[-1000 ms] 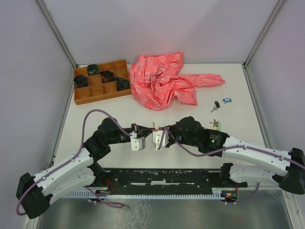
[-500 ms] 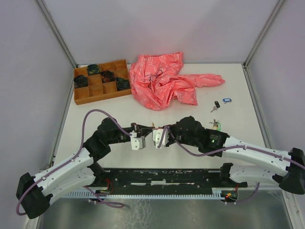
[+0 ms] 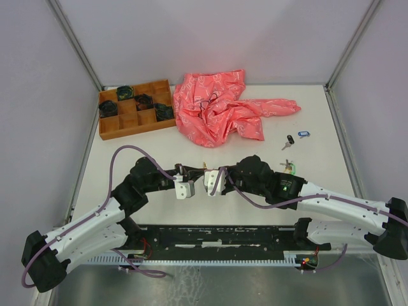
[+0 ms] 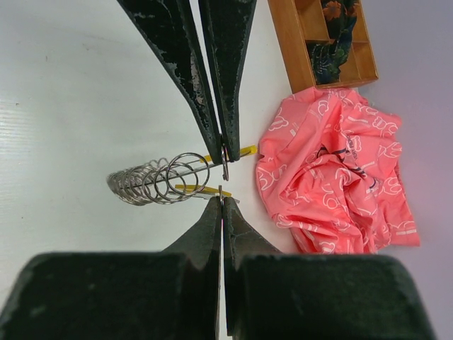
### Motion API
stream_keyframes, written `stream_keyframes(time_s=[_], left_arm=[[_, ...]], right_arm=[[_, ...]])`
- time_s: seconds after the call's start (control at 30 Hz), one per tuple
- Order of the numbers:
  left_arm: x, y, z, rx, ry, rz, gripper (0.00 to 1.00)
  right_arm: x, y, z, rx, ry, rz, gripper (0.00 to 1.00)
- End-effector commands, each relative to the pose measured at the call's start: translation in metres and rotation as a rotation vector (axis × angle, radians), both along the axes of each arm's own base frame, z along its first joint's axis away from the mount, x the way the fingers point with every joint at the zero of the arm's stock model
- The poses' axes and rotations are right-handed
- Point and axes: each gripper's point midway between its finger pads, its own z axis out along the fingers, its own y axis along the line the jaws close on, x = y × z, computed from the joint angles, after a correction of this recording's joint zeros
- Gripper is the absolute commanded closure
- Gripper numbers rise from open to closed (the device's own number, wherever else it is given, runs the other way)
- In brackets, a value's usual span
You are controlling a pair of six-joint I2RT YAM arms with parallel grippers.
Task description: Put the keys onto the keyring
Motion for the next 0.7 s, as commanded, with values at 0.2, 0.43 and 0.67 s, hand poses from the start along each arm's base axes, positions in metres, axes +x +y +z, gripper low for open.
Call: stream_keyframes(time_s=[0.2,0.43,0.67], left_arm=[[-0.0026,-0.0047,0.0156,-0.056,-0.014,-0.023,0.97],[-0.0025,-0.0050,0.0155,-0.055,-0.013,-0.023,0.97],[-0.0026,-0.0055,0.0148,-0.054,-0.010,-0.024,0.97]], right_arm=[[0.0042,0.0072,0.0308,0.106,-0.023,-0.025,0.99],[0.0023,0.0087,0.0334,0.119,-0.017,-0.016,0.99],[0.0014,0.0095,0.0348,0.127,-0.011,-0.014,0.99]])
